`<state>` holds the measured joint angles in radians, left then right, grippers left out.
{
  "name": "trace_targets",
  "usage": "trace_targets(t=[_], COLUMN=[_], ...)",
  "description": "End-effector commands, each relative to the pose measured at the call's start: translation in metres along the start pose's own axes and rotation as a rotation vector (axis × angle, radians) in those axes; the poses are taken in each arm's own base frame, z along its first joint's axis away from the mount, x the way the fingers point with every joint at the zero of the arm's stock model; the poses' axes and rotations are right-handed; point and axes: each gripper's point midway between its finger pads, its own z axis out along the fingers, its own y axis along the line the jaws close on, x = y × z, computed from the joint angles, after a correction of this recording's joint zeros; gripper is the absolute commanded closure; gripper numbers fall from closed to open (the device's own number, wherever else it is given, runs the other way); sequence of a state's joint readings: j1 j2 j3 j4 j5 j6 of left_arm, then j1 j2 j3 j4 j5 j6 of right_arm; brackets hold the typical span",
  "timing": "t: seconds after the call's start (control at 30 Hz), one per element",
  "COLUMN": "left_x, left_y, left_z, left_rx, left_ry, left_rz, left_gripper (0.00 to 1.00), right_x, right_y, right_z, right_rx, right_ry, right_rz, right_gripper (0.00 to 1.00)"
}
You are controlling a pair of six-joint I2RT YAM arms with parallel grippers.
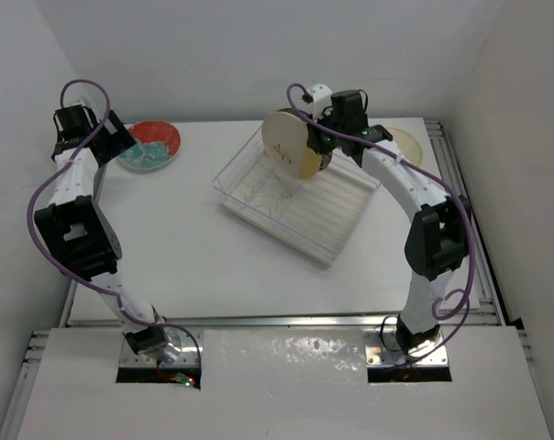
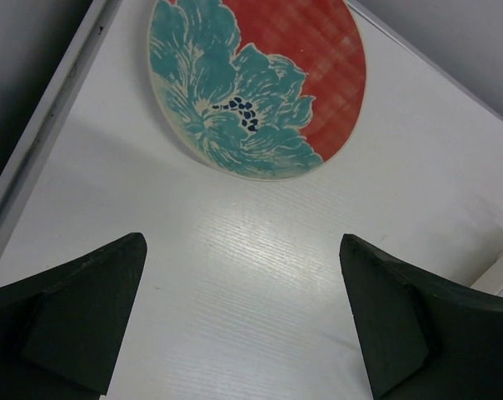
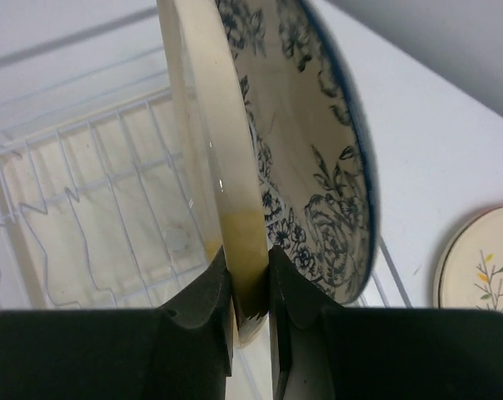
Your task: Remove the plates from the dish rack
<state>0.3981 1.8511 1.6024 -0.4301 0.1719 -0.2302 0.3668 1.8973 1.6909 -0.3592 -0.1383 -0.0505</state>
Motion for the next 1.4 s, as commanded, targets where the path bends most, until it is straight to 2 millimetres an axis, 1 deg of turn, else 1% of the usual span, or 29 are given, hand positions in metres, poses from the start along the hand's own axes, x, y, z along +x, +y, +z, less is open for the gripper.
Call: trace_targets(t=[0.0,0.03,0.13,0.23,0.33,0.37,0.4,0.47,0.5,0.53,0.57,0.6,0.63,0.67,0.7,0.73,0.77,0.83,0.87,0.93,1.03,1.13,1.17,1.2,1.23,1.27,1.3,1.33,1.37], left_x=[-0.027,-0.027,-0.029,-0.029,-0.030,-0.029,-0.029,-0.030,-0.030,-0.029,-0.029,-0.029,-0.029,-0.029,-0.029,-0.029,-0.029,-0.029,-0.028,-0.028,-0.029,-0.028,-0.029,-0.028,-0.028,-0.027,-0.027,-0.026,-0.025], left_y=[-0.014,-0.015,-0.017,-0.019,-0.020,-0.020,-0.019,-0.020,-0.022,-0.023,-0.025,-0.026,-0.027,-0.028,-0.028,-0.028,-0.028,-0.026,-0.027,-0.027,-0.028,-0.027,-0.027,-0.026,-0.026,-0.026,-0.026,-0.026,-0.025], left_z=[-0.012,-0.012,-0.012,-0.011,-0.011,-0.010,-0.010,-0.011,-0.012,-0.012,-0.013,-0.013,-0.015,-0.016,-0.016,-0.017,-0.017,-0.017,-0.017,-0.018,-0.018,-0.018,-0.019,-0.018,-0.019,-0.017,-0.017,-0.017,-0.017], left_rx=[0.040,0.043,0.055,0.063,0.068,0.069,0.066,0.069,0.075,0.080,0.087,0.091,0.100,0.104,0.105,0.104,0.102,0.097,0.098,0.103,0.105,0.102,0.102,0.101,0.100,0.098,0.098,0.099,0.099], left_ry=[-0.074,-0.071,-0.074,-0.071,-0.071,-0.069,-0.069,-0.069,-0.067,-0.063,-0.063,-0.061,-0.061,-0.063,-0.061,-0.062,-0.063,-0.061,-0.061,-0.061,-0.063,-0.062,-0.063,-0.061,-0.061,-0.057,-0.057,-0.055,-0.053], left_rz=[0.027,0.025,0.019,0.009,0.006,0.006,0.003,-0.001,-0.007,-0.007,-0.011,-0.013,-0.014,-0.009,-0.005,-0.002,0.002,0.004,0.005,0.004,0.007,0.014,0.014,0.015,0.015,0.014,0.014,0.013,0.013], left_gripper=[0.00,0.00,0.00,0.00,0.00,0.00,0.00,0.00,0.00,0.00,0.00,0.00,0.00,0.00,0.00,0.00,0.00,0.00,0.00,0.00,0.00,0.00,0.00,0.00,0.00,0.00,0.00,0.00,0.00], right_x=[-0.134,-0.139,-0.144,-0.151,-0.163,-0.168,-0.174,-0.175,-0.175,-0.176,-0.177,-0.171,-0.174,-0.180,-0.176,-0.175,-0.177,-0.173,-0.166,-0.157,-0.156,-0.142,-0.126,-0.115,-0.108,-0.082,-0.070,-0.065,-0.054], right_y=[0.012,0.007,-0.002,-0.005,-0.007,-0.009,-0.021,-0.039,-0.060,-0.068,-0.093,-0.103,-0.110,-0.128,-0.137,-0.150,-0.154,-0.161,-0.178,-0.188,-0.191,-0.207,-0.214,-0.223,-0.235,-0.243,-0.253,-0.257,-0.259], right_z=[-0.076,-0.080,-0.088,-0.095,-0.106,-0.110,-0.116,-0.122,-0.128,-0.133,-0.143,-0.143,-0.152,-0.170,-0.172,-0.179,-0.184,-0.185,-0.190,-0.190,-0.194,-0.196,-0.187,-0.186,-0.193,-0.177,-0.177,-0.178,-0.172], right_rx=[-0.028,-0.001,0.050,0.062,0.059,0.054,0.071,0.102,0.111,0.092,0.111,0.104,0.063,0.051,0.048,0.045,0.042,0.062,0.107,0.123,0.104,0.152,0.172,0.193,0.182,0.203,0.211,0.207,0.212], right_ry=[-0.432,-0.452,-0.486,-0.513,-0.559,-0.577,-0.614,-0.655,-0.703,-0.733,-0.791,-0.807,-0.853,-0.943,-0.963,-0.990,-1.014,-1.022,-1.034,-1.033,-1.062,-1.077,-1.064,-1.078,-1.127,-1.103,-1.121,-1.142,-1.137], right_rz=[0.034,0.042,0.040,0.033,0.068,0.121,0.155,0.265,0.374,0.490,0.546,0.601,0.711,0.734,0.776,0.830,0.832,0.839,0.850,0.891,0.908,0.982,1.029,1.069,1.132,1.191,1.235,1.242,1.254], right_gripper=[1.00,1.00,1.00,1.00,1.00,1.00,1.00,1.00,1.00,1.00,1.00,1.00,1.00,1.00,1.00,1.00,1.00,1.00,1.00,1.00,1.00,1.00,1.00,1.00,1.00,1.00,1.00,1.00,1.00])
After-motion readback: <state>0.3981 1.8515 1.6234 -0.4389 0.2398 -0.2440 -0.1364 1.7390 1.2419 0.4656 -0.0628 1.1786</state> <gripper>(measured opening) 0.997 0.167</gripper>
